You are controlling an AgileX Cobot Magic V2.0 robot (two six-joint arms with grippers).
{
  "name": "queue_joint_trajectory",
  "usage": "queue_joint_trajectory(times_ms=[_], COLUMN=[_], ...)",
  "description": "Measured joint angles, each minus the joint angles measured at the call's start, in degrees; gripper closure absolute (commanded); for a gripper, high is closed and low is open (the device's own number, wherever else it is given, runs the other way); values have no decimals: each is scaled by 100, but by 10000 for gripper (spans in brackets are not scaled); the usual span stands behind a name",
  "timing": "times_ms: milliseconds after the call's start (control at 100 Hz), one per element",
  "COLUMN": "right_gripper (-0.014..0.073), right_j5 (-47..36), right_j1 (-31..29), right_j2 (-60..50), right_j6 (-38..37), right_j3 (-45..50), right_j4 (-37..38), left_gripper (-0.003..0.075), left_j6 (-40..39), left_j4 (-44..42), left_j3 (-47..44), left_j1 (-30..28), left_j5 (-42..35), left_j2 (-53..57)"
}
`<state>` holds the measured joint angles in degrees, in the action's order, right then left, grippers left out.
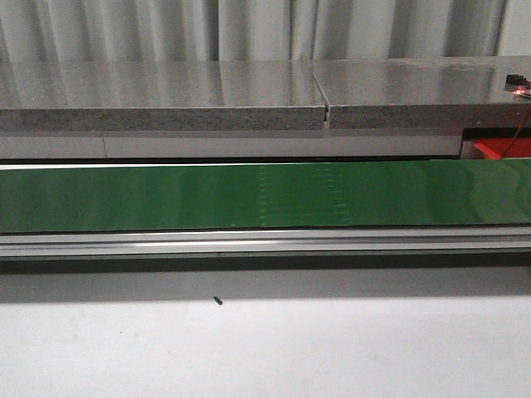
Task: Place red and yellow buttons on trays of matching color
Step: 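Grasp a red mushroom button with the left gripper, then lower the red button onto the green belt and open the left gripper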
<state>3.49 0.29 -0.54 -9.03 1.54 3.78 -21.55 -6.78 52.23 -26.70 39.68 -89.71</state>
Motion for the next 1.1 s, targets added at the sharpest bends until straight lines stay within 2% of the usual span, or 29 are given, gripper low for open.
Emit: queue_joint_trajectory(times_ms=[300,770,1100], right_gripper=[685,685,685], right_j5=[0,0,0], right_j1=[0,0,0], right_j2=[0,0,0], right_j6=[0,0,0], right_j3=[0,0,0], right_j4=[0,0,0], left_gripper=[573,573,573], left_j6=[0,301,869], left_j4=[-49,55,678], left_j3=[0,11,870], left_j1=[0,0,0], left_j5=[186,1148,1528], left_j2=[155,2228,2318])
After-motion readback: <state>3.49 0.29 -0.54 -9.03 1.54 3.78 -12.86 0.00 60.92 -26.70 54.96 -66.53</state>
